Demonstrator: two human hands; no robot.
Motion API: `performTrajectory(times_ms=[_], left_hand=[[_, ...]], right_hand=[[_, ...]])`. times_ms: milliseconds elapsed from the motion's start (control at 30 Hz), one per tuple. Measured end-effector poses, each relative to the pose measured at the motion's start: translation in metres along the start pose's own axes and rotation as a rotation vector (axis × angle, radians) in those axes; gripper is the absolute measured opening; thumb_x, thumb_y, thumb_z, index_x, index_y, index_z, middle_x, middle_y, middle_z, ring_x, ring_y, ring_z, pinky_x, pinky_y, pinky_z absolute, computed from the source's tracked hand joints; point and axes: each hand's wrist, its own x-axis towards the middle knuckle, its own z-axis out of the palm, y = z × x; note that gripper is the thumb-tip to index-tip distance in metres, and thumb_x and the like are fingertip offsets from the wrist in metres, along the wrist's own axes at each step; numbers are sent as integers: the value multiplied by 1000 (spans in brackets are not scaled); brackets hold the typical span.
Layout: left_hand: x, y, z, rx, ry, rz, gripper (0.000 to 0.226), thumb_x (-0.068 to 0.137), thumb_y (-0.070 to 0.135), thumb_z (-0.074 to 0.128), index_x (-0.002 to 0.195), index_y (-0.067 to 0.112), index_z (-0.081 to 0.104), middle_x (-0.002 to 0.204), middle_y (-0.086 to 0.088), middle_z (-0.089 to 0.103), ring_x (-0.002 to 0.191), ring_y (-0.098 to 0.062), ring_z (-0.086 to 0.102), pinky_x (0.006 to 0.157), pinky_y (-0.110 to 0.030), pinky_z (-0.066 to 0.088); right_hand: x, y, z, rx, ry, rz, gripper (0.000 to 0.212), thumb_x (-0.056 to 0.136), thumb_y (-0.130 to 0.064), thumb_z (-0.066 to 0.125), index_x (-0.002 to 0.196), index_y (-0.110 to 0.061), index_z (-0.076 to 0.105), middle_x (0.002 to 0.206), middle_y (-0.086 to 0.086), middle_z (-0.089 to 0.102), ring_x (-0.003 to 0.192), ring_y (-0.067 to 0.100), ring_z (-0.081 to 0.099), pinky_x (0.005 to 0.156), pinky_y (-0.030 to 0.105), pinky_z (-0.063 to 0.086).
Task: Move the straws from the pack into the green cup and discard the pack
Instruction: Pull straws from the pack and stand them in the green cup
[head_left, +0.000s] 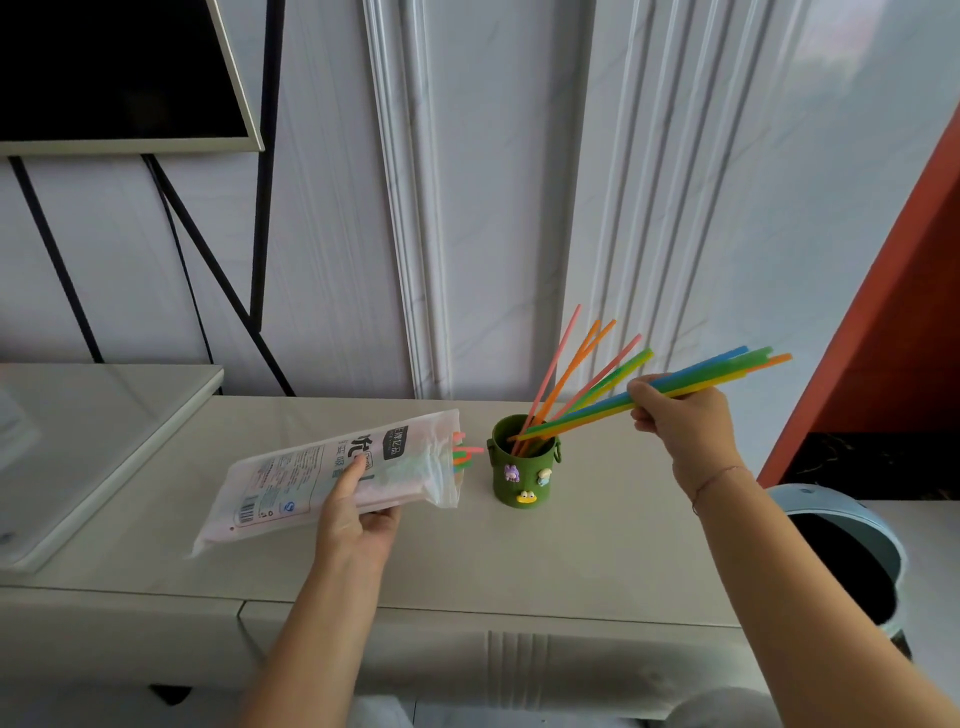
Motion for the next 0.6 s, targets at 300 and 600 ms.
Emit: performTrajectory(times_ms=[300,600], left_hand=[[5,-2,2,-1,-37,8,23,80,4,69,99,17,62,97,-3,70,90,-19,68,83,-40,55],[13,-8,1,35,-30,-9,22,79,5,70,96,18,63,93,-1,71,86,-19,69,76,-38,58]], right_hand=[[9,2,35,-278,-114,-53,12,83,-16,64,71,-18,63,61,2,62,53,11,58,51,16,45],[18,39,55,-418,-211,15,13,82,-13,67,81,-1,66,65,5,65,54,12,59,51,17,45]])
